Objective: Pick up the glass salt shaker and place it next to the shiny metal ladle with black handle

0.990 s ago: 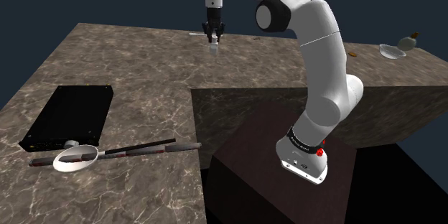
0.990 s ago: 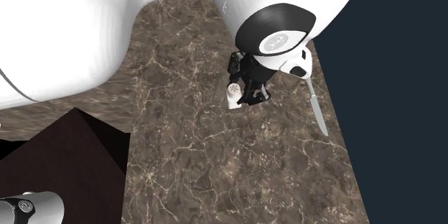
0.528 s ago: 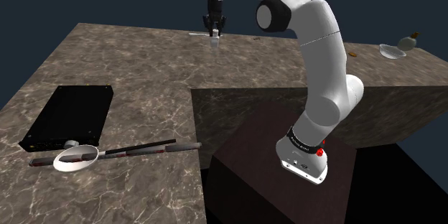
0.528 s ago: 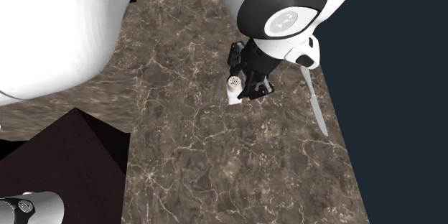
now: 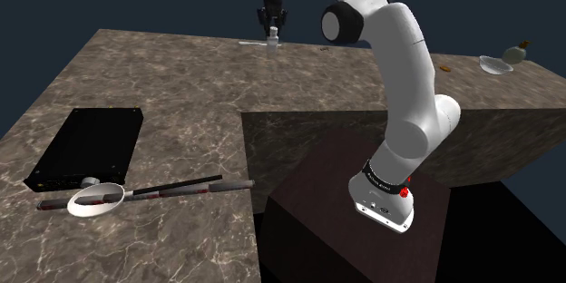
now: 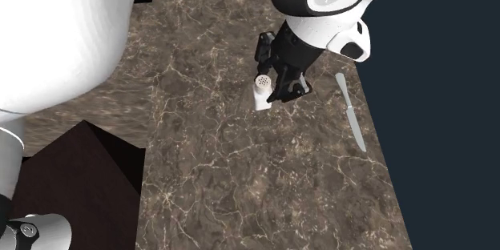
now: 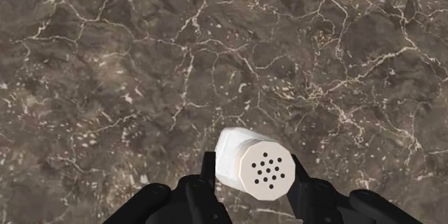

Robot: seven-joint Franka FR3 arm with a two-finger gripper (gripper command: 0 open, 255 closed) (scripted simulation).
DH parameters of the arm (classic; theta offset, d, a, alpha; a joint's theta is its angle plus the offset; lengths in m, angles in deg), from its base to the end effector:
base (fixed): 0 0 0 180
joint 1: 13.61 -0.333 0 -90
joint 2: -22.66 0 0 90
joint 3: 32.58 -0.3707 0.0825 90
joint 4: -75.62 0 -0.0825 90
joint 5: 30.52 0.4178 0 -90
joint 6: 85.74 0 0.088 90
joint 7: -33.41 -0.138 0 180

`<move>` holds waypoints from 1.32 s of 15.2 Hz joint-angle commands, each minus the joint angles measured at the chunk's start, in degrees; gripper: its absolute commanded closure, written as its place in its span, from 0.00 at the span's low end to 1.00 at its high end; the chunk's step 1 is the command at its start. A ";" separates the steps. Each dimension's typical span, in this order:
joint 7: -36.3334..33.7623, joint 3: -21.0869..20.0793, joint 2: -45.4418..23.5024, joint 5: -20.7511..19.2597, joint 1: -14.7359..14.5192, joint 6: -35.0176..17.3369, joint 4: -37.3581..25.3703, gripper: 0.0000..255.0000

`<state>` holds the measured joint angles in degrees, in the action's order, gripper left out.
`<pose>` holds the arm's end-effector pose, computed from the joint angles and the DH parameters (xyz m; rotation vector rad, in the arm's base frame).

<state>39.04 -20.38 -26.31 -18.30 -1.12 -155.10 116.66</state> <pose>0.7523 -0.2268 0.4420 -2.9486 0.3690 0.4929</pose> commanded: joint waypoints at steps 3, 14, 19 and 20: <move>-0.40 0.57 4.15 -0.07 -1.63 -0.82 5.09 1.00; -8.92 -0.43 30.94 -2.20 -14.29 -16.25 46.23 1.00; -14.31 -2.45 38.53 -2.18 -18.24 -19.47 56.11 1.00; -15.44 -2.93 39.87 -2.09 -18.96 -20.00 57.78 1.00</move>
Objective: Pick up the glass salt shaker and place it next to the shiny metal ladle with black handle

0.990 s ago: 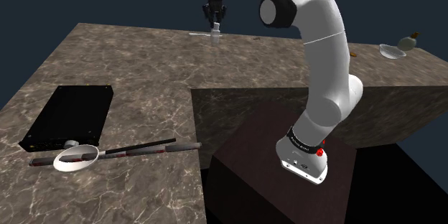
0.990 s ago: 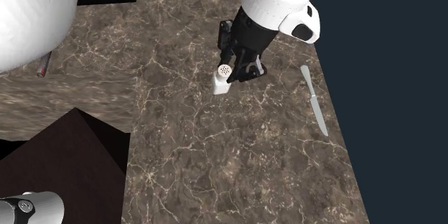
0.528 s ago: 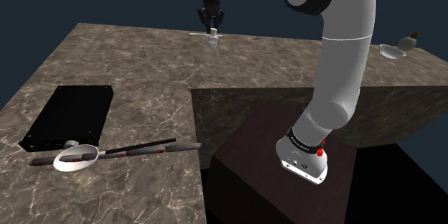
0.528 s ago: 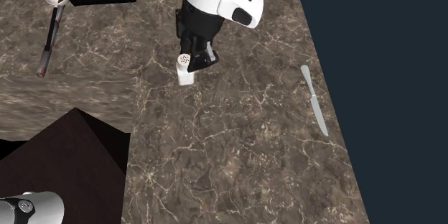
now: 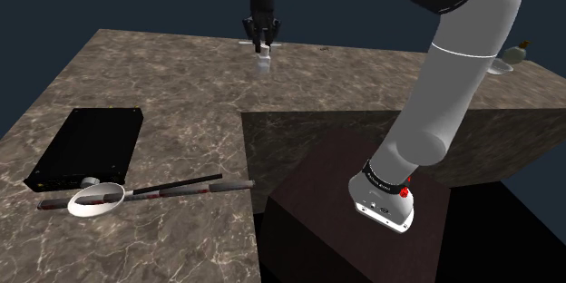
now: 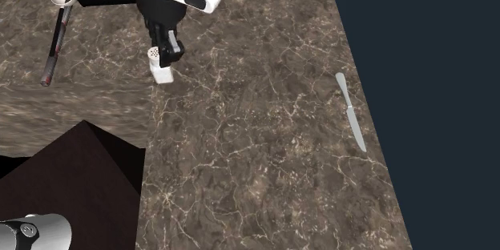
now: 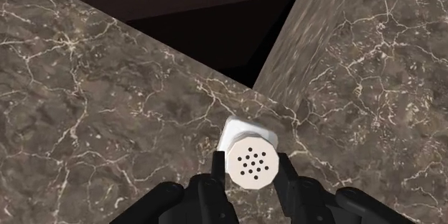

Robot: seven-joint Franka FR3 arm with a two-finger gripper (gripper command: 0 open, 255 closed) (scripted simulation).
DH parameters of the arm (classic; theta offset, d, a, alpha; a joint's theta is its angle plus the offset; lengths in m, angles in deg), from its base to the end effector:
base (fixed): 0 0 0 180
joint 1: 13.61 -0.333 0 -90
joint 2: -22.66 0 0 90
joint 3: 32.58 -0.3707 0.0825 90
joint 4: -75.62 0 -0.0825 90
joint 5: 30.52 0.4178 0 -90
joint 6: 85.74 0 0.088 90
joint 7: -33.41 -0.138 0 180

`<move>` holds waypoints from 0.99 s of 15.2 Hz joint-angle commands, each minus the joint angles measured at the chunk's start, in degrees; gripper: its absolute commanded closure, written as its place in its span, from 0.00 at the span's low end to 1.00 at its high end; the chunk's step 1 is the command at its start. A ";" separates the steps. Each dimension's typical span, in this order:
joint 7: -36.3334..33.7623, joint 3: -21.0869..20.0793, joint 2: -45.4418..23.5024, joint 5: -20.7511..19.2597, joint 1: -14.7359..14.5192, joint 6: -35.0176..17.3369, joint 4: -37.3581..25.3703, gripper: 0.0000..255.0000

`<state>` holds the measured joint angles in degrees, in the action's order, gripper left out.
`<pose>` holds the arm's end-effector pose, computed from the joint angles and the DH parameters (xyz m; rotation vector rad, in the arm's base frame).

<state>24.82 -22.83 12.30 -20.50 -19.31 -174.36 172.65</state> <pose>0.6109 -0.0126 0.4805 -2.9483 0.3665 0.4943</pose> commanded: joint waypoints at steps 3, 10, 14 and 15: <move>-4.66 -2.06 4.99 0.54 -2.89 -2.18 6.32 1.00; -13.01 -6.38 11.91 2.40 -7.55 -4.92 14.25 1.00; -17.90 -9.19 14.74 3.92 -10.14 -6.27 17.27 1.00; -19.14 -9.92 15.32 4.33 -10.79 -6.59 17.87 1.00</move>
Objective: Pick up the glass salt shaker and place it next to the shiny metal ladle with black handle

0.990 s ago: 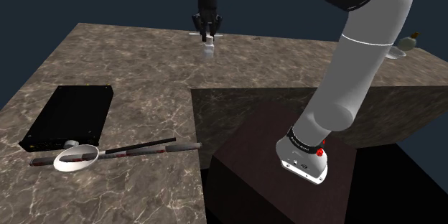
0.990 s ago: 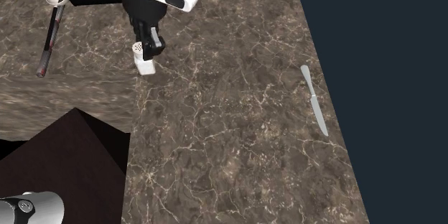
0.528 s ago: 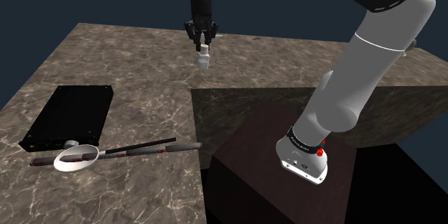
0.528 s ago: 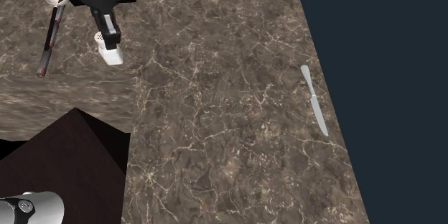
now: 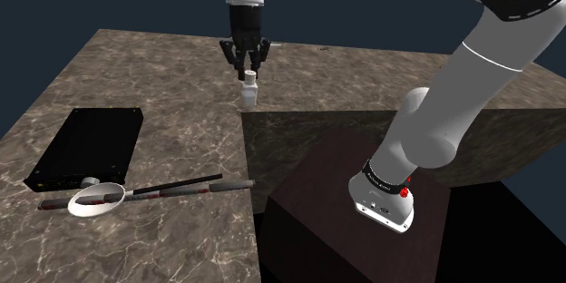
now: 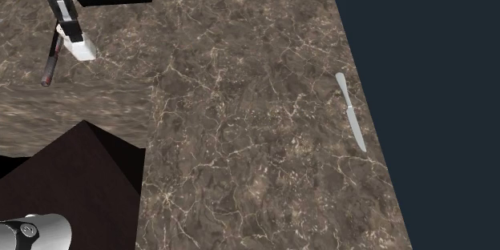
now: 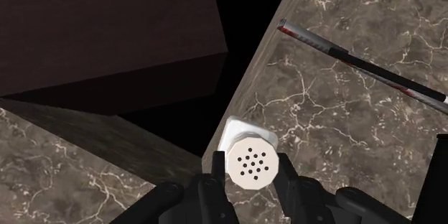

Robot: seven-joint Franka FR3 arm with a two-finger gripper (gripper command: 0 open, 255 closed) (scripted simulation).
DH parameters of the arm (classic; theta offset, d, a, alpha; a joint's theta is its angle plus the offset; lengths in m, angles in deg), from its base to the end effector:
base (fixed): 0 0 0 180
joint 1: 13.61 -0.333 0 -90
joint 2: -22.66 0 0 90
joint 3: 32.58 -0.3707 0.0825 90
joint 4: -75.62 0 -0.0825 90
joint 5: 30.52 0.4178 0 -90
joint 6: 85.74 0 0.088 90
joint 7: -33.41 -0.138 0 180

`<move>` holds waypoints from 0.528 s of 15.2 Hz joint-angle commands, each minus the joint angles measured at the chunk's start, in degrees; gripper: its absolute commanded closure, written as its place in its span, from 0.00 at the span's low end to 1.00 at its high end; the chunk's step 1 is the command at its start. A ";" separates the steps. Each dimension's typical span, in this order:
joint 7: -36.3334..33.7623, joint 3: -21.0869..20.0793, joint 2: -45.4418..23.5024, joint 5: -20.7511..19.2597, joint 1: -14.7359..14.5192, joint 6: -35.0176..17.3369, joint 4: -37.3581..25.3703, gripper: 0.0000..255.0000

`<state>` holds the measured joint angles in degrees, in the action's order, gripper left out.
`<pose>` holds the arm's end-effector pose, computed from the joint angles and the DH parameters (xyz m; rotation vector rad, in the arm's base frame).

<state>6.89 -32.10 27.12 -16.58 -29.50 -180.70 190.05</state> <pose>0.4977 0.1695 0.4914 -2.9490 0.3661 0.4938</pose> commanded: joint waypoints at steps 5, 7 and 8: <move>-7.46 -4.42 2.56 2.57 -3.86 -1.89 2.46 1.00; -9.99 -5.96 2.99 3.44 -5.18 -2.55 2.81 1.00; -11.27 -6.75 3.12 3.86 -5.83 -2.89 2.89 1.00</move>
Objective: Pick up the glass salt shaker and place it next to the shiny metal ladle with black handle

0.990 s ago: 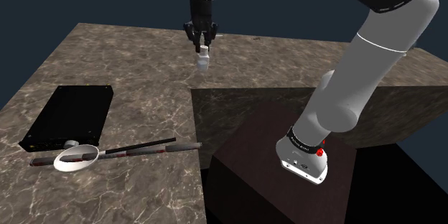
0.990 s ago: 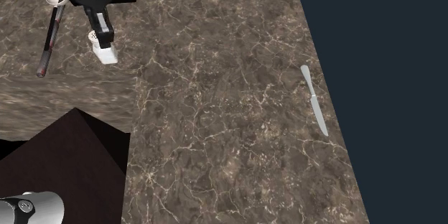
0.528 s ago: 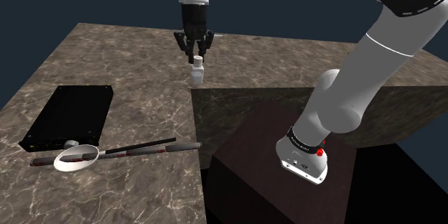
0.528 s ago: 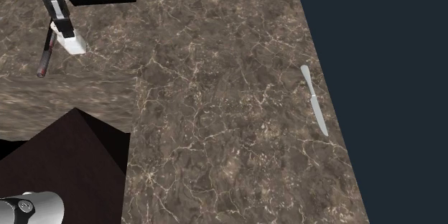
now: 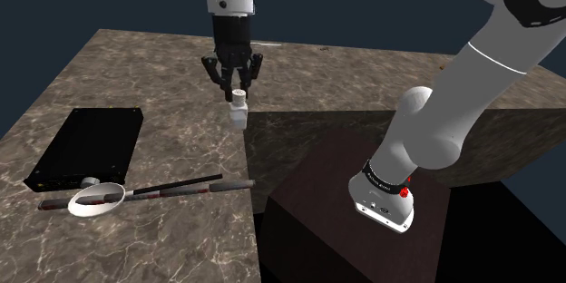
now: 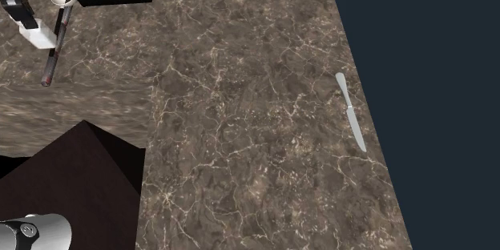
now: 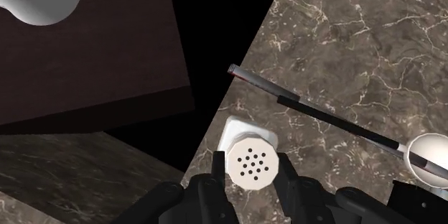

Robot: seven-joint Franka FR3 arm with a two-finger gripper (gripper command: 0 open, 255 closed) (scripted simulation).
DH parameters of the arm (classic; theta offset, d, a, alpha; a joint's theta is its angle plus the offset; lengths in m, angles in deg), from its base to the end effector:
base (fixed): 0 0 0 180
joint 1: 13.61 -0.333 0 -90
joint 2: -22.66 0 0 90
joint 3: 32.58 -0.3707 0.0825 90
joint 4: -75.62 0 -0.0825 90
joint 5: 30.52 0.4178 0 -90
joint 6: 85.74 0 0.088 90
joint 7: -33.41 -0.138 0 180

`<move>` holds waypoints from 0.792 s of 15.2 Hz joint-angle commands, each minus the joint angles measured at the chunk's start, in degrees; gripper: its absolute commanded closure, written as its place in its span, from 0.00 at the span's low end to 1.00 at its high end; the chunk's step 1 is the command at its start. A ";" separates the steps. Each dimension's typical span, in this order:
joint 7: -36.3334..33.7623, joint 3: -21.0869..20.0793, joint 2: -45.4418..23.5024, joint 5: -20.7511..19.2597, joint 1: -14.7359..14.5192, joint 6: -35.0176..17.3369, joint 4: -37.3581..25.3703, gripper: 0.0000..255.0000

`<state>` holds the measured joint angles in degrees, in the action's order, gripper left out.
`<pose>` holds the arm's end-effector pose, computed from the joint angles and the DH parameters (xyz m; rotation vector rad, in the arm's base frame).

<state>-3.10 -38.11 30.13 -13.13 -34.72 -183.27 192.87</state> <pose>0.4414 0.2652 0.4986 -2.9487 0.3661 0.4937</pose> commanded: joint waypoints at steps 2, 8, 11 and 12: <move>-3.84 -2.31 0.21 1.22 -1.92 -1.01 0.03 1.00; -11.71 -7.09 -0.93 3.16 -5.81 -3.15 -1.59 1.00; -15.77 -9.44 -2.30 3.70 -7.75 -4.24 -3.27 1.00; -17.14 -10.22 -2.88 3.79 -8.39 -4.61 -3.95 1.00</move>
<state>-18.62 -47.55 27.79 -9.43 -42.46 -187.94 190.06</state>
